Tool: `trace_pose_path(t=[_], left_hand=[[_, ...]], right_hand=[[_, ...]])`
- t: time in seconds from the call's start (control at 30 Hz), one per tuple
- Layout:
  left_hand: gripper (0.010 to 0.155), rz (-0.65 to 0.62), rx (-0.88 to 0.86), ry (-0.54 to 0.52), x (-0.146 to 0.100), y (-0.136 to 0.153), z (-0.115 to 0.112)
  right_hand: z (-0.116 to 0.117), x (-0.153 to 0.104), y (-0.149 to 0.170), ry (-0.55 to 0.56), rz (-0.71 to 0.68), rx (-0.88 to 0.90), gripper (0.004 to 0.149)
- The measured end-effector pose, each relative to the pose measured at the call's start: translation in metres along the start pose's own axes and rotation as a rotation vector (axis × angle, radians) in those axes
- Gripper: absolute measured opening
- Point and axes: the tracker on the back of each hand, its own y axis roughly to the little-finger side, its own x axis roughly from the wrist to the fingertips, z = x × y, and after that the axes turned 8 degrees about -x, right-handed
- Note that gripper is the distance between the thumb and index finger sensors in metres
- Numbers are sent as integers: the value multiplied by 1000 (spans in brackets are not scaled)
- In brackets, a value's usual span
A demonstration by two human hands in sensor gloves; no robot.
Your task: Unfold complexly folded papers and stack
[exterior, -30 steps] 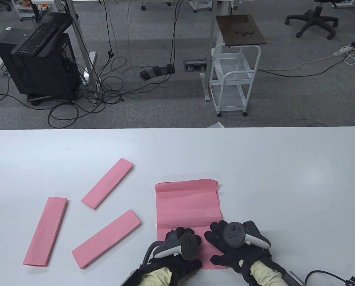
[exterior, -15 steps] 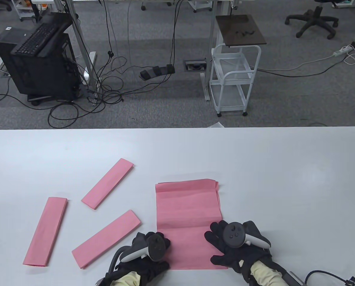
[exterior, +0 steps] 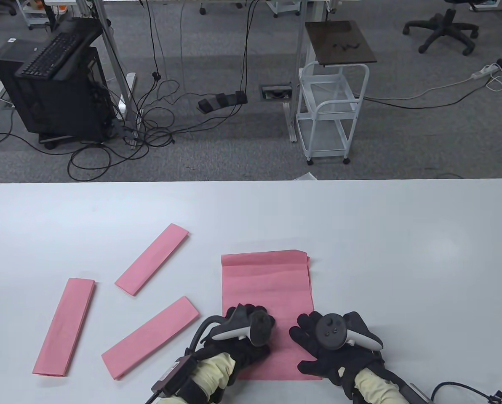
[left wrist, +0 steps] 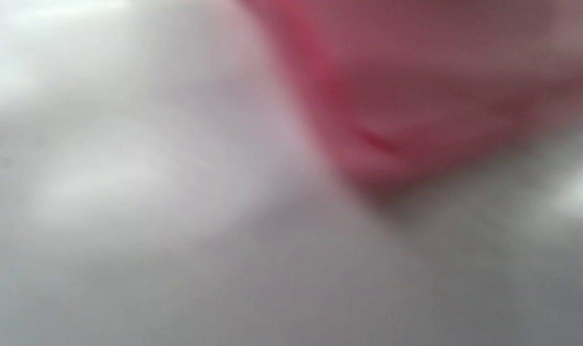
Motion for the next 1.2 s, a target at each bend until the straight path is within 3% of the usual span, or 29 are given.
trace_pose_path(t=[0.17,0.33,0.5,0.57,0.67,0.77,0.97,1.07,1.2], left_hand=[[65,97,-80,1,4,20,9],[66,87,-144,18,3,18,12],[68,-157,-54,-22,-4,-20,8],[68,-176,19,21,1,-32,6],[68,-134,83,76,20,-34,10],[69,-107,34,87,39,-28,19],[70,109,-112,38,73,9,60],[69,210,-229,12,82,39,73],[67,214,-304,-4,83,45,75]], right_hand=[[0,0,0,2,1,-2,72],[0,0,0,1,3,-4,72],[0,1,0,0,2,-3,72],[0,1,1,-1,1,-3,72],[0,1,1,-6,-1,0,72],[0,1,1,-7,-2,2,72],[0,1,1,-8,-2,1,72],[0,1,1,-9,-3,2,72],[0,1,1,-11,-3,4,72]])
